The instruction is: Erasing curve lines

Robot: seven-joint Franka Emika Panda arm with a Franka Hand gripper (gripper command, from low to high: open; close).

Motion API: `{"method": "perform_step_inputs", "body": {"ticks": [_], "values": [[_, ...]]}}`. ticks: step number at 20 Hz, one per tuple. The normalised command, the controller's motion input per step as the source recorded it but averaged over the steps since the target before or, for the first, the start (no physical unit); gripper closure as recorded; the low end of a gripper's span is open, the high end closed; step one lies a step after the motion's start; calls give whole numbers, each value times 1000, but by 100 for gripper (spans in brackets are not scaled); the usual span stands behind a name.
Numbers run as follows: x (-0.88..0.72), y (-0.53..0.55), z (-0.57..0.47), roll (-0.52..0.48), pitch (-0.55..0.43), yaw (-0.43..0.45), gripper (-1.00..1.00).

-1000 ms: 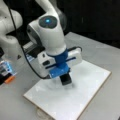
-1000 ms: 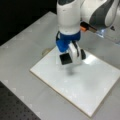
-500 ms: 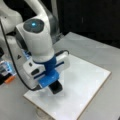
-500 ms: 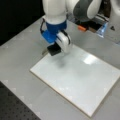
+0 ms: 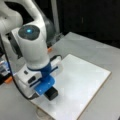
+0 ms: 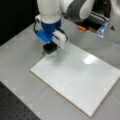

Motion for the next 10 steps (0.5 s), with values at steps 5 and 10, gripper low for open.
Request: {"method": "perform_step_inputs", "body": {"ticks": [5, 10], "values": [[263, -504, 90, -37, 181, 353, 100], [300, -347, 34, 8, 160, 287, 100]]}}
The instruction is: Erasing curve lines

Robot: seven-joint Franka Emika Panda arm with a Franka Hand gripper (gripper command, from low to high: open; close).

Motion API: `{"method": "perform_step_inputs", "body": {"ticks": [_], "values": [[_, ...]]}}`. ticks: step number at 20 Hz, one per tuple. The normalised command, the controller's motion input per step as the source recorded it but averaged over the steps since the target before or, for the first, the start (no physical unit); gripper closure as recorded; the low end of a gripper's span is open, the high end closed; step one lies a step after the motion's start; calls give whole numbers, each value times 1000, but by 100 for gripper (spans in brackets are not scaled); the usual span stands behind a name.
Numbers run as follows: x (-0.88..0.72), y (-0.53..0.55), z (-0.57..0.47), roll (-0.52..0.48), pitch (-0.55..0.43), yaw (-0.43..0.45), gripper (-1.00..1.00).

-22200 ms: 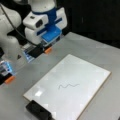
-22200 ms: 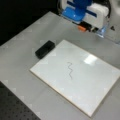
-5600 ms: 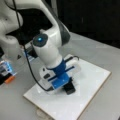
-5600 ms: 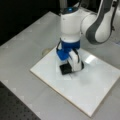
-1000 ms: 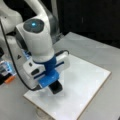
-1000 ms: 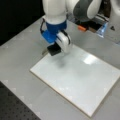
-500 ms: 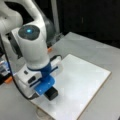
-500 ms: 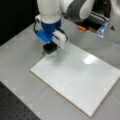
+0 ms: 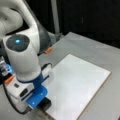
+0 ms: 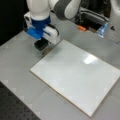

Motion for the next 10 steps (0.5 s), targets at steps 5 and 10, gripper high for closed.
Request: {"method": "perform_step_inputs", "body": {"ticks": [5, 10], "values": [[335, -249, -1, 60, 138, 204, 100], [263, -158, -59, 107, 92, 100, 100]]}}
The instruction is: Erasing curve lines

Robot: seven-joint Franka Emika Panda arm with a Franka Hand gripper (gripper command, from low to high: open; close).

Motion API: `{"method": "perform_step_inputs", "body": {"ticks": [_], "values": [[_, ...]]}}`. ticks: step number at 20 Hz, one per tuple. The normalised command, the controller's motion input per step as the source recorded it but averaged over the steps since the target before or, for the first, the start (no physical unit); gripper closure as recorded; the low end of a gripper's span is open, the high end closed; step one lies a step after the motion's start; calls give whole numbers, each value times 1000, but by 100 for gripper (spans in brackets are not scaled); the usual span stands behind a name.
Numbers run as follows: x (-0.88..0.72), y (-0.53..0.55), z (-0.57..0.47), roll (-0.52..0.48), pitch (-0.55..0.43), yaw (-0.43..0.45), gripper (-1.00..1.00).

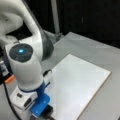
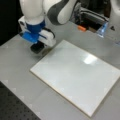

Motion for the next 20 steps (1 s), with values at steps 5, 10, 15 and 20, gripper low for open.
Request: {"method": "perform_step_inputs", "body": {"ticks": [5, 10, 15, 20], "values": [[209, -123, -71, 141, 53, 52, 100], [161, -126, -5, 202, 22, 6, 100], [113, -121, -37, 251, 0, -42, 100], [45, -106, -72, 269, -8, -67, 100]]}}
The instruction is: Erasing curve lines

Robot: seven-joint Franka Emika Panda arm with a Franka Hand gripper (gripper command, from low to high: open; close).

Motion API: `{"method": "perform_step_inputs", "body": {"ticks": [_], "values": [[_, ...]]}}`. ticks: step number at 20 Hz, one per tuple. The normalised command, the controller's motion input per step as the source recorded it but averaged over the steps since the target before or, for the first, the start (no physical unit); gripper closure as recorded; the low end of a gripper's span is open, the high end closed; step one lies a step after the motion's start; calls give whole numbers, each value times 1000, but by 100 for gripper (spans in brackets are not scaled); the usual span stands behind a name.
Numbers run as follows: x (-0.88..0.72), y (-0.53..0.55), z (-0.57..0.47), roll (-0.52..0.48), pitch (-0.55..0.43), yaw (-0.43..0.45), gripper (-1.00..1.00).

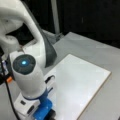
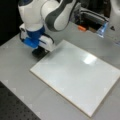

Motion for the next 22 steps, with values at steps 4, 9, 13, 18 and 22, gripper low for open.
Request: {"method": "perform_step_inputs", "body": {"ticks": [4, 9, 13, 18, 22], "values": [[19, -141, -55, 213, -21, 1, 100], [-27, -168, -66, 178, -32, 20, 100], [-97, -134, -77, 165, -53, 17, 100], [-118, -39, -89, 163, -77, 9, 100], [-132, 81, -114, 158, -101, -9, 100]]}}
